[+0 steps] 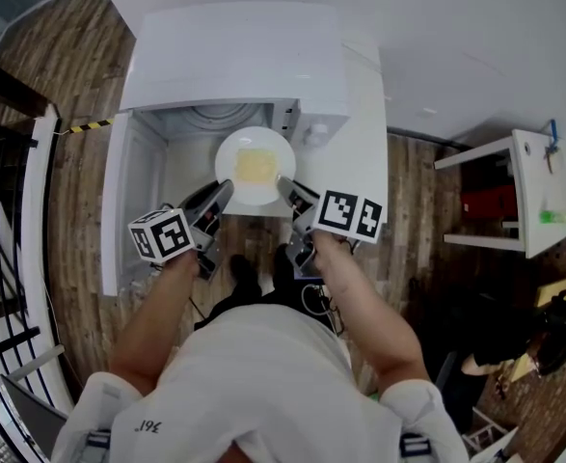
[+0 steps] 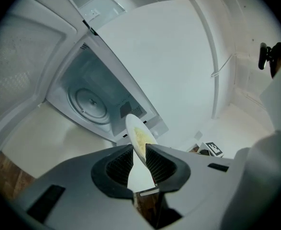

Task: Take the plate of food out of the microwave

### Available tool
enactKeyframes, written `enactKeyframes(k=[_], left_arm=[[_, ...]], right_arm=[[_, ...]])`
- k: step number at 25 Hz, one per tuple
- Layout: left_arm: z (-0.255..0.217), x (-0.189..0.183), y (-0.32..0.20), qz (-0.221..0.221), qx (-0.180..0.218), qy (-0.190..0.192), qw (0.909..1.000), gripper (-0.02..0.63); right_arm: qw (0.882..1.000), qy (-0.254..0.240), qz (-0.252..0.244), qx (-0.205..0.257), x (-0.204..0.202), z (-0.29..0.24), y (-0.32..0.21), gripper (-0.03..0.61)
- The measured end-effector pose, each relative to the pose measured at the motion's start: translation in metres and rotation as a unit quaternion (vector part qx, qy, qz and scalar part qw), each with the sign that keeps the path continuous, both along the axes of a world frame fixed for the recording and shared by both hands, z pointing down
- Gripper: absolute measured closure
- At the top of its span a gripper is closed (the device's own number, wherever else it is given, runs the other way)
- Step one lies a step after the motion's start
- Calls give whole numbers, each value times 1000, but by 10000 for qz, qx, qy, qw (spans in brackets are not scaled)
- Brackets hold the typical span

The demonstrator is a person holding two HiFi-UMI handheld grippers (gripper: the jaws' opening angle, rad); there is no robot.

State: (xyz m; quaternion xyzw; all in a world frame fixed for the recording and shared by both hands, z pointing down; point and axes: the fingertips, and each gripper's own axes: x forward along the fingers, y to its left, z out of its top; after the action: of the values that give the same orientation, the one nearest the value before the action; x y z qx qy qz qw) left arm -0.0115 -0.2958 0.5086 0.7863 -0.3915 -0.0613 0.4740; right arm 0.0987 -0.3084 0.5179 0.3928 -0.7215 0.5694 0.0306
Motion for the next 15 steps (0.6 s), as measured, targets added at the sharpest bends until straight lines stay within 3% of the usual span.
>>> enactKeyframes(k=[15], left_arm=[[-41, 12, 21, 137, 75, 131, 9998, 531]], right_arm=[[9996, 89, -50, 248, 10, -43, 16, 534]])
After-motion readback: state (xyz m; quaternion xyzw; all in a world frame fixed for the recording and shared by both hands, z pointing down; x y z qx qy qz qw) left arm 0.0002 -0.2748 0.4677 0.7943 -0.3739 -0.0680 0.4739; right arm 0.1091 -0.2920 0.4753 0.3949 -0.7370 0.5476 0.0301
